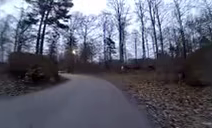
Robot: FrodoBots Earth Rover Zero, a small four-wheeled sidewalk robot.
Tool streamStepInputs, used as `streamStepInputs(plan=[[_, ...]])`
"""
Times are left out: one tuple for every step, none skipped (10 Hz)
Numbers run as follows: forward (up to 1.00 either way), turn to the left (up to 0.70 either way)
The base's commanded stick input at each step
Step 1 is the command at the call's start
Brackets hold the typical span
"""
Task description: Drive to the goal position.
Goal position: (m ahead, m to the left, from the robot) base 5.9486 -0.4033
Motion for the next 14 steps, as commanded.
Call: streamStepInputs(plan=[[0.70,0.16],[0.70,0.19],[0.70,0.22],[0.70,0.26],[0.70,0.29],[0.70,0.31],[0.70,0.02],[0.70,0.00],[0.70,0.00],[0.70,0.00],[0.70,0.00],[0.70,0.00],[0.70,0.00],[0.70,0.00]])
